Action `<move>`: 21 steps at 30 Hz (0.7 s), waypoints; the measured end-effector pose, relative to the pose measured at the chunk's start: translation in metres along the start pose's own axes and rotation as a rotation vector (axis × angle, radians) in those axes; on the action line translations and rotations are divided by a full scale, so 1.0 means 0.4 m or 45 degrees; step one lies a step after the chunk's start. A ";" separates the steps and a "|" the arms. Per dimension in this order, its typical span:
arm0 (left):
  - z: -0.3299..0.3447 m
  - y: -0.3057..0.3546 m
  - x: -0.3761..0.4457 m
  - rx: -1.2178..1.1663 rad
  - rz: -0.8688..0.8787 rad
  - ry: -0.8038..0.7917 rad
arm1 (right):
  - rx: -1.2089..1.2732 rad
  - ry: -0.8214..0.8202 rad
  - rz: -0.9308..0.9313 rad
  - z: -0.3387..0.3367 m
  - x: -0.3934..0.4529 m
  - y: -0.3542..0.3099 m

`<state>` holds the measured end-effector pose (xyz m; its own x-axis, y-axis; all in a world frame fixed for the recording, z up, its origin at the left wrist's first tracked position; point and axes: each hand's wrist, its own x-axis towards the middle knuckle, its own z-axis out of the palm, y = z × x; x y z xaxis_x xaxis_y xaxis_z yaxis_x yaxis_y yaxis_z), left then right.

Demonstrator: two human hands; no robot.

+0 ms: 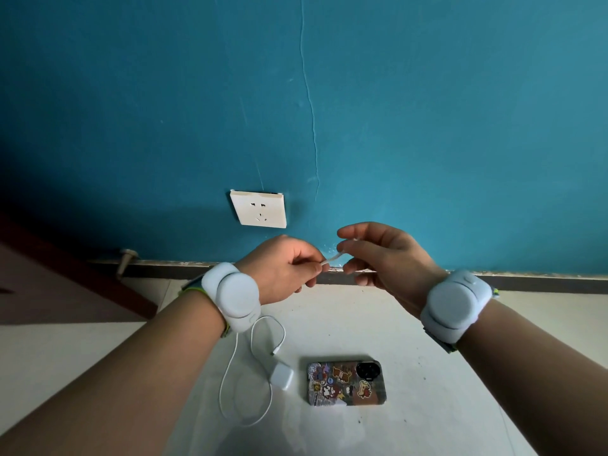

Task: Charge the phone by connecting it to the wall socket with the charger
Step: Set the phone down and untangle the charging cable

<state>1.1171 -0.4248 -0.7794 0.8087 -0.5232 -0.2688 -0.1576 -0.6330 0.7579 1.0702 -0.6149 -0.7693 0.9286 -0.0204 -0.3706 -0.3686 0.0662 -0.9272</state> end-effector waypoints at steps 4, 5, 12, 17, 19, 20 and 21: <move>-0.002 -0.014 0.003 0.255 -0.013 0.119 | -0.281 0.223 -0.141 -0.018 0.013 0.006; -0.001 -0.014 0.002 0.275 -0.007 0.129 | -0.473 0.233 -0.213 -0.021 0.012 0.011; 0.013 0.020 0.002 0.157 0.044 0.046 | -1.075 0.064 -0.416 0.000 -0.003 0.041; -0.010 -0.016 -0.009 0.390 -0.050 0.020 | -1.007 0.109 -0.389 -0.005 0.003 0.044; -0.019 -0.030 -0.014 0.425 -0.099 -0.006 | -1.016 0.113 -0.326 -0.005 0.007 0.049; -0.023 -0.035 -0.016 0.432 -0.119 -0.023 | -1.025 0.102 -0.297 -0.004 0.009 0.053; -0.025 -0.040 -0.018 0.437 -0.136 -0.036 | -1.021 0.083 -0.274 -0.001 0.008 0.058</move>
<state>1.1192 -0.4053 -0.7835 0.8155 -0.4562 -0.3562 -0.2579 -0.8374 0.4819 1.0647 -0.6136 -0.7921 0.9870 -0.0108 -0.1605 -0.1255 -0.6761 -0.7260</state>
